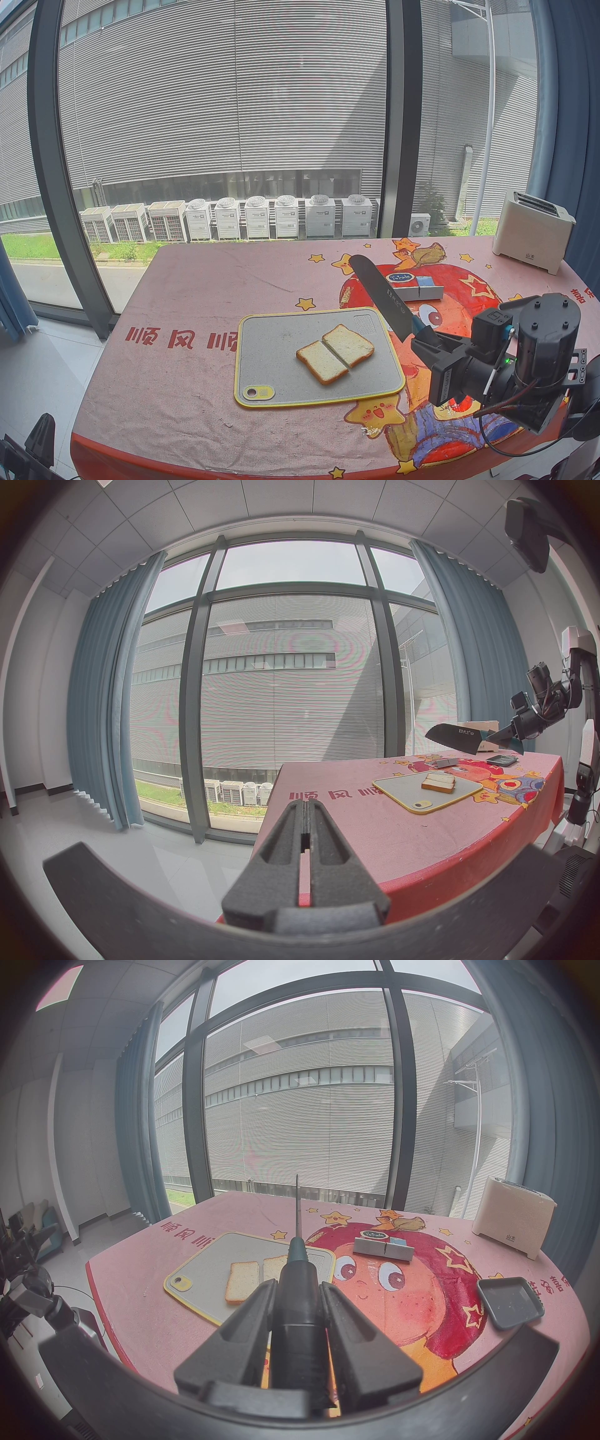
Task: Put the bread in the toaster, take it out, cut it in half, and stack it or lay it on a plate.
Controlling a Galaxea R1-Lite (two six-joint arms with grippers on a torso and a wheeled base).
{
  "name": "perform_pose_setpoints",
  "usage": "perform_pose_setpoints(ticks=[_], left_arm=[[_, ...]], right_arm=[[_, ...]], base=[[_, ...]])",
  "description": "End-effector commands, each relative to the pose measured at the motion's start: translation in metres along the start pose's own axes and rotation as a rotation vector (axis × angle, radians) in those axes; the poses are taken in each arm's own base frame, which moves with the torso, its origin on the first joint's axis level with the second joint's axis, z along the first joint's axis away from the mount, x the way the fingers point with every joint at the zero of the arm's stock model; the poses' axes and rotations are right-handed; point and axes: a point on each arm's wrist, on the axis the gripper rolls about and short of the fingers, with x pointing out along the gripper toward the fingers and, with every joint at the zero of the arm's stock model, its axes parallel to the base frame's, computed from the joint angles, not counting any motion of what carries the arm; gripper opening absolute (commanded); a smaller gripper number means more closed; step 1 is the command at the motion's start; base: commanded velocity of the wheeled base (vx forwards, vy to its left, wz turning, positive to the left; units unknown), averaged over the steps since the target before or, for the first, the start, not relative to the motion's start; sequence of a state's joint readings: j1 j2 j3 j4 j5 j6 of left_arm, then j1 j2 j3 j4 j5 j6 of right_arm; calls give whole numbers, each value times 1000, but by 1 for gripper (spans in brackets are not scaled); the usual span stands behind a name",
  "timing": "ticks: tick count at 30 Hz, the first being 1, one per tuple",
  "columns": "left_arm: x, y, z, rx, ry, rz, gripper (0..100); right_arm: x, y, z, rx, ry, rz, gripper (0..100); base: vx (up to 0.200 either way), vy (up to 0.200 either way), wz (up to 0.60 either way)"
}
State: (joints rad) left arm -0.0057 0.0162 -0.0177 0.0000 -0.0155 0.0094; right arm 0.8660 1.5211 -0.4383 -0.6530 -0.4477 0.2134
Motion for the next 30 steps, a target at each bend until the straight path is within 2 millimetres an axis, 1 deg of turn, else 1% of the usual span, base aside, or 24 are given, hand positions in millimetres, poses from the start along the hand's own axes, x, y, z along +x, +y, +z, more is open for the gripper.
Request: perform_pose_setpoints(ticks=[1,14,20,24,30], left_arm=[[0,0,-5,0,1,0,0],[0,0,-5,0,1,0,0],[0,0,-5,0,1,0,0],[0,0,-5,0,1,0,0],[0,0,-5,0,1,0,0]], right_arm=[[0,0,-1,-1,1,0,0],[1,2,1,1,-3,-1,0],[1,1,1,28,-2,-2,0],[1,0,-4,29,16,-2,0],[3,-2,-12,85,44,-16,0]], base=[[0,0,0],[0,0,0],[0,0,0],[0,0,0],[0,0,0]])
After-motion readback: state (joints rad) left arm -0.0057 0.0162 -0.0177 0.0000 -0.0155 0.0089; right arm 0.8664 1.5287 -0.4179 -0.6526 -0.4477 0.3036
